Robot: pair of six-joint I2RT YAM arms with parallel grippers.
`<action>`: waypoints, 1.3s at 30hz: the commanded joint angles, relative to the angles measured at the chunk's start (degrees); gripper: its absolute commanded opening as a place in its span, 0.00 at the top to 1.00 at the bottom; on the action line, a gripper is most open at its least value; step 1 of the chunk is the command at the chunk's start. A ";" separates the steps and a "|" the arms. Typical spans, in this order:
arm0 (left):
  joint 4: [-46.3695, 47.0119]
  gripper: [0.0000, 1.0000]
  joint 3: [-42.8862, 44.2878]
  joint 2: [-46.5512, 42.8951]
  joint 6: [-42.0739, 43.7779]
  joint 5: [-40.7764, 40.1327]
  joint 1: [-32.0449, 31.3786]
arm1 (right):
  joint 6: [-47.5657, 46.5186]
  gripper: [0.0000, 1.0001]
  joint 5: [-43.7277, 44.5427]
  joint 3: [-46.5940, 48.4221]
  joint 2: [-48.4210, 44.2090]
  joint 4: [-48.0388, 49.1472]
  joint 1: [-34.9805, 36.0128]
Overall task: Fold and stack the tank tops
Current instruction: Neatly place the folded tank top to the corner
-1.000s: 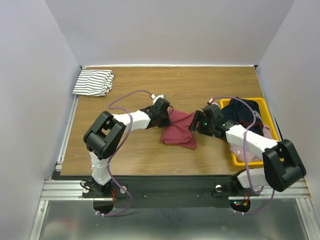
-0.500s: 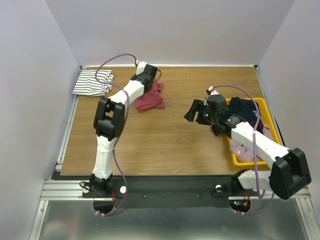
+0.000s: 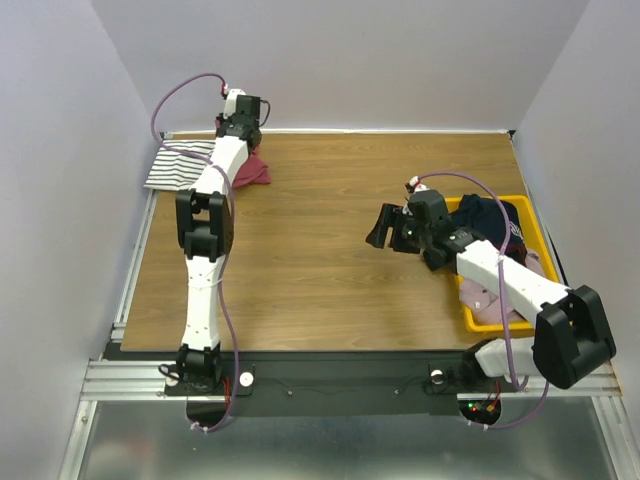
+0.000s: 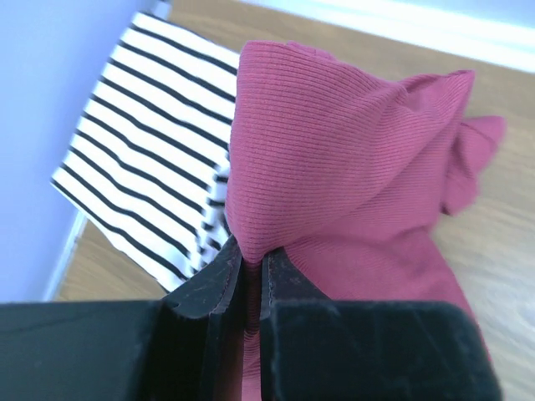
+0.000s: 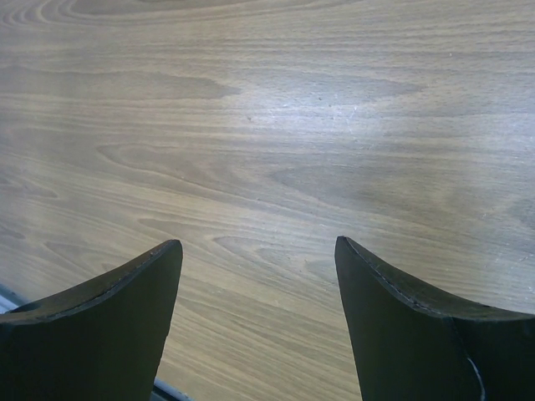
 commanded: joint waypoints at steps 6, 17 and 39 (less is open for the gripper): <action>5.38 1.00 4.09 -3.88 6.49 1.13 5.64 | -1.27 0.21 1.12 2.60 2.18 1.04 -0.22; 8.11 1.00 0.30 -7.23 -0.98 15.71 16.54 | -1.44 0.21 1.65 2.60 5.35 2.01 -0.22; 14.44 0.20 -12.96 -18.29 -14.60 23.63 18.22 | -0.56 0.10 3.31 2.16 3.68 2.54 -0.22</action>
